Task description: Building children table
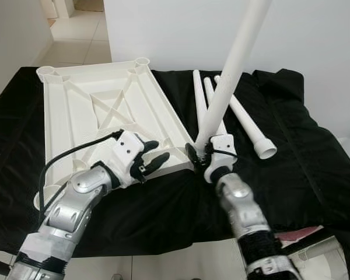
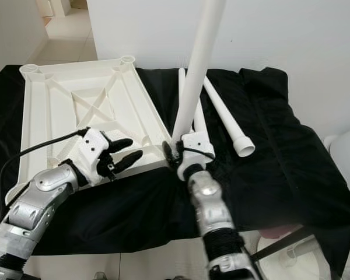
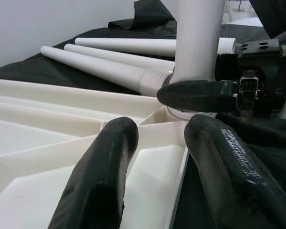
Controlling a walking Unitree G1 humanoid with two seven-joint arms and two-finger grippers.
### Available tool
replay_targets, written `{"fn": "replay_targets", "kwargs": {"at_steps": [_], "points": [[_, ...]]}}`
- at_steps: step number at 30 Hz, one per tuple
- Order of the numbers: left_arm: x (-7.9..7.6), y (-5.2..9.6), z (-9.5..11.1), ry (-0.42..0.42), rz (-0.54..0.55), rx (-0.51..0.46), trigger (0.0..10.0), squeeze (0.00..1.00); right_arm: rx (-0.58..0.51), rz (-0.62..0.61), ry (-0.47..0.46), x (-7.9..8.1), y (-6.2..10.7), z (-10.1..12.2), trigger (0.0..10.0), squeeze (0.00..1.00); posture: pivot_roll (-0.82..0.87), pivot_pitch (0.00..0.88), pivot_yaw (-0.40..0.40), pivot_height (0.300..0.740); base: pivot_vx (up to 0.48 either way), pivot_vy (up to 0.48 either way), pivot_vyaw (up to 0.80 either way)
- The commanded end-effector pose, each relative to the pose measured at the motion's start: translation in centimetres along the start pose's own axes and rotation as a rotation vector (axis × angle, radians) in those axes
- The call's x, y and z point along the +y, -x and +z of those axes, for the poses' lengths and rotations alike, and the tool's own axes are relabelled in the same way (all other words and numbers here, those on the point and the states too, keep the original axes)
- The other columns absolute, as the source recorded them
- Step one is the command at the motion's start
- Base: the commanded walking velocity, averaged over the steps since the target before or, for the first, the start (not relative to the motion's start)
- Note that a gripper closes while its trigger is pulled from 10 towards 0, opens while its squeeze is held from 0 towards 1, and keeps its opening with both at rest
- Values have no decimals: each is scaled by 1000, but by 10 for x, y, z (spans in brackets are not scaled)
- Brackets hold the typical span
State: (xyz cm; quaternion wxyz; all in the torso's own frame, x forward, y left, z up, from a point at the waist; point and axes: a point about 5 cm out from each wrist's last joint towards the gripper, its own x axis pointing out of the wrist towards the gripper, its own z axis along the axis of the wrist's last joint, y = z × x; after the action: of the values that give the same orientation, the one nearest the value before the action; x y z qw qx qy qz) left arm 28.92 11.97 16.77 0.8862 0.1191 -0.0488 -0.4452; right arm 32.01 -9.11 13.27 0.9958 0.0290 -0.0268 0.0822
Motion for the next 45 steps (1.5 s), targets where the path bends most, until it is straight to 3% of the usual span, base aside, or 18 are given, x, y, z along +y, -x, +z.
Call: {"fn": "replay_targets", "kwargs": {"at_steps": [1, 8, 11, 12, 21, 22, 25, 28, 39, 40, 41, 43, 44, 45], "points": [[-5, 0, -1, -10, -67, 0, 10000, 0, 71, -103, -19, -7, 8, -14, 10000, 0, -10, 73, -71, 740, 0, 0, 0], [-5, 0, -1, -9, -66, 0, 10000, 0, 78, -112, -63, 5, 11, -14, 10000, 0, -7, 73, -75, 740, 0, 0, 0], [-7, 0, -1, -5, -66, -2, 10000, 0, 57, -13, -113, 16, 13, -9, 10000, 59, -8, 67, -74, 740, 0, 0, 0], [-7, -1, -1, -4, -67, -3, 10000, 0, 41, 12, -123, 16, 13, -6, 10000, 1000, -9, 67, -73, 740, 0, 0, 0], [-8, -2, 0, -5, -73, -7, 10000, 0, -31, 137, -22, -8, 9, 9, 10000, 1000, -19, 64, -73, 740, 0, 0, 0], [-7, -3, 0, -5, -73, -8, 10000, 0, -34, 193, 1, -12, 8, 11, 10000, 0, -20, 64, -73, 740, 0, 0, 0], [-7, -4, 1, -7, -73, -11, 10000, 0, -42, 267, 19, -14, 7, 14, 10000, 0, -20, 63, -73, 740, 0, 0, 0], [-6, -4, 1, -8, -71, -12, 10000, 0, -63, 361, 92, -17, 3, 18, 10000, 0, -19, 61, -68, 740, 0, 0, 0], [-3, -5, 4, -12, -64, -17, 10000, 0, -50, 514, 157, -19, -17, 23, 10000, 0, -13, 66, -56, 740, 0, 0, 0], [-2, -5, 4, -13, -62, -17, 10000, 0, -38, 541, 166, -19, -19, 22, 8941, 0, -13, 70, -52, 740, 0, 0, 0], [-2, -5, 4, -13, -62, -17, 10000, 0, -38, 541, 166, -19, -19, 22, 8941, 0, -13, 70, -52, 740, 0, 0, 0], [-2, -4, 4, -15, -60, -16, 10000, 0, -7, 572, 187, -21, -22, 17, 4392, 0, -10, 74, -52, 740, 0, 0, 0], [-2, -4, 4, -15, -60, -16, 10000, 0, -7, 572, 187, -21, -22, 17, 4392, 0, -10, 74, -52, 740, 0, 0, 0], [-1, -4, 4, -15, -58, -16, 10000, 0, 8, 581, 195, -22, -23, 14, 0, 0, -9, 75, -52, 740, 0, 0, 0]]}}
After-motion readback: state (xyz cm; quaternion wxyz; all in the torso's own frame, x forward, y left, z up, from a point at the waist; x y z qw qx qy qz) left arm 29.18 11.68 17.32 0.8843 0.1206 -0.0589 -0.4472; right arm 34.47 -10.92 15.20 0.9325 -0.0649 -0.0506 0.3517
